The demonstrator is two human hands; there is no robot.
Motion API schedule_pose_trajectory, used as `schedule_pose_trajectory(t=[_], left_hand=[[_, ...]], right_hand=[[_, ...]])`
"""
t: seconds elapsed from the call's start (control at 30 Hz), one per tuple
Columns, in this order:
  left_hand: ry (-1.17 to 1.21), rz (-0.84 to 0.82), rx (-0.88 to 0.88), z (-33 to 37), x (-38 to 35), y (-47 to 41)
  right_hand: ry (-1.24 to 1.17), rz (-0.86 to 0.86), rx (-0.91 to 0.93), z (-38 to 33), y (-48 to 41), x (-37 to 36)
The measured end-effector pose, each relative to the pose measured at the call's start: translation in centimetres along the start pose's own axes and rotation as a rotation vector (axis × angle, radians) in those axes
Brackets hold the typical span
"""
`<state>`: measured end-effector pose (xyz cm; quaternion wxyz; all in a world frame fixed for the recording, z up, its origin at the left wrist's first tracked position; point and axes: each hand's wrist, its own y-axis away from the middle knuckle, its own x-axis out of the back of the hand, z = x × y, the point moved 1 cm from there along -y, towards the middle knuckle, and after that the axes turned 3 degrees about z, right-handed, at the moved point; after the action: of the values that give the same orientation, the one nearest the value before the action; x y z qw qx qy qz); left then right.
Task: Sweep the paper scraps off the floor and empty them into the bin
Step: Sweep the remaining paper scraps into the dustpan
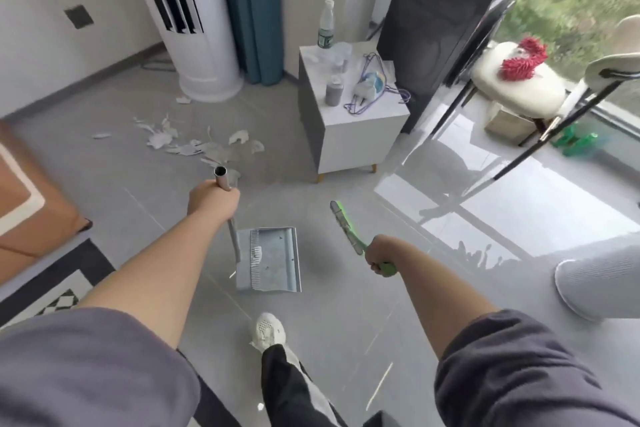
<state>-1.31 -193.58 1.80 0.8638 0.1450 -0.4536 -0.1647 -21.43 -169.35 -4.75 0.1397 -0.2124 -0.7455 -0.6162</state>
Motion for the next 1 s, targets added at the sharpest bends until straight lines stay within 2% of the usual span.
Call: schedule_pose_trajectory(t=[0.3, 0.4, 0.5, 0.63, 0.8, 1.0], left_hand=[[0.127, -0.037, 0.128, -1.3, 11.8, -18.1], [0.14, -0.047, 0.135, -2.6, 14.6, -24.1], [0.126, -0.043, 0.143, -3.2, 18.6, -31.3], [0.095, -0.069, 0.109, -1.5, 23.3, -40.0], [-0.039, -0.12, 0.03, 2.1, 27.7, -48.9], [-0.158, -0.086, -0.038, 3.9, 30.1, -60.6]], right_hand=[[0.021, -0.053, -0.003, -24.3, -1.7, -5.3], [0.014, -0.059, -0.005, -29.9, -1.6, -6.8], [0.051, -0.049, -0.088, -36.4, -1.8, -8.2], [0.099, -0.017, -0.131, -44.4, -2.3, -10.0], [0.396, 0.036, 0.007, -54.1, -2.4, -12.1], [0.691, 0.021, 0.19, -68.0, -7.9, -13.4]])
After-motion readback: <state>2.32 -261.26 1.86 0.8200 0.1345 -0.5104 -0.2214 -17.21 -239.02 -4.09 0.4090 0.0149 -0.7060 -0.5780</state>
